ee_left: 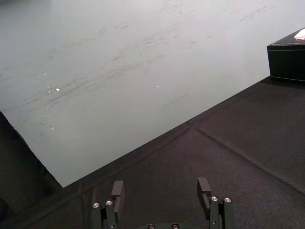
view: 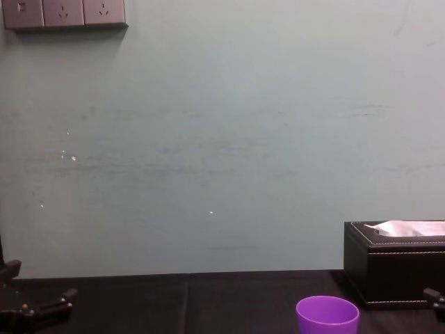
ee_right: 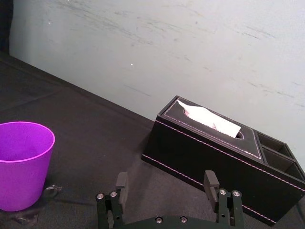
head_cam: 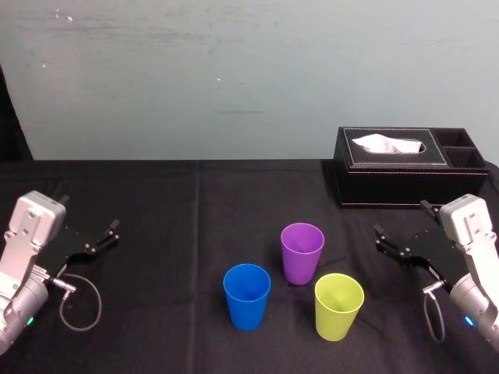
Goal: Stack the three plastic cups sequentially using one hand.
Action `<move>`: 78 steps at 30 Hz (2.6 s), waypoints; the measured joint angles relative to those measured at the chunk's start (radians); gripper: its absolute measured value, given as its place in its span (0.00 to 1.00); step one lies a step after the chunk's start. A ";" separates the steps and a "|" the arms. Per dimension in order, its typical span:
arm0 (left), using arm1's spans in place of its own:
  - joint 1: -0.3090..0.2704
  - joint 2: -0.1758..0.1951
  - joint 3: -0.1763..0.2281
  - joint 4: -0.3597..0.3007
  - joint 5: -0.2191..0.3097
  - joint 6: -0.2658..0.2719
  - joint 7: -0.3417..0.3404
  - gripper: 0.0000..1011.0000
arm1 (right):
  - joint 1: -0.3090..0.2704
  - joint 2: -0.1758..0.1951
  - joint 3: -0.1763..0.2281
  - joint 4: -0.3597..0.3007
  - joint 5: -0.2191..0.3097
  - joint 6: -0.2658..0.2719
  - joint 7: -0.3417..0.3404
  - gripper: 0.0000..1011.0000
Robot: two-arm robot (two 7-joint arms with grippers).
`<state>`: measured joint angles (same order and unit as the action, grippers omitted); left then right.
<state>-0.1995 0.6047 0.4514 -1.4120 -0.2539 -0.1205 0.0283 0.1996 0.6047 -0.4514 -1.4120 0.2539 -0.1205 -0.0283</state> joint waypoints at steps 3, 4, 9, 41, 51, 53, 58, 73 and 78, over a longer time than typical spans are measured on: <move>0.000 0.000 0.000 0.000 0.000 0.000 0.000 0.99 | 0.000 0.000 0.000 0.000 0.000 0.000 0.000 0.99; 0.000 0.000 0.000 0.000 0.000 0.000 0.000 0.99 | 0.000 0.000 0.000 0.000 0.000 0.000 0.000 0.99; 0.000 0.000 0.000 0.000 0.000 0.000 0.000 0.99 | 0.000 0.000 0.000 0.000 0.000 0.000 0.000 0.99; 0.000 0.000 0.000 0.000 0.000 0.000 0.000 0.99 | 0.000 0.000 0.000 0.000 0.000 0.000 0.000 0.99; 0.000 0.000 0.000 0.000 0.000 0.000 0.000 0.99 | 0.000 0.000 0.000 0.000 0.000 0.000 0.000 0.99; 0.000 0.000 0.000 0.000 0.000 0.000 0.000 0.99 | 0.000 0.000 0.000 0.000 0.000 0.000 0.000 0.99; 0.000 0.000 0.000 0.000 0.000 0.000 0.000 0.99 | 0.000 0.000 0.000 0.000 0.000 0.000 0.000 0.99; 0.000 0.000 0.000 0.000 0.000 0.000 0.000 0.99 | 0.000 0.000 0.000 0.000 0.000 0.000 0.000 0.99; 0.000 0.000 0.000 0.000 0.000 0.000 0.000 0.99 | -0.006 -0.001 0.014 -0.001 -0.002 -0.006 0.007 0.99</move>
<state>-0.1995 0.6047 0.4514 -1.4120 -0.2539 -0.1205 0.0283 0.1932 0.6036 -0.4375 -1.4128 0.2522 -0.1268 -0.0216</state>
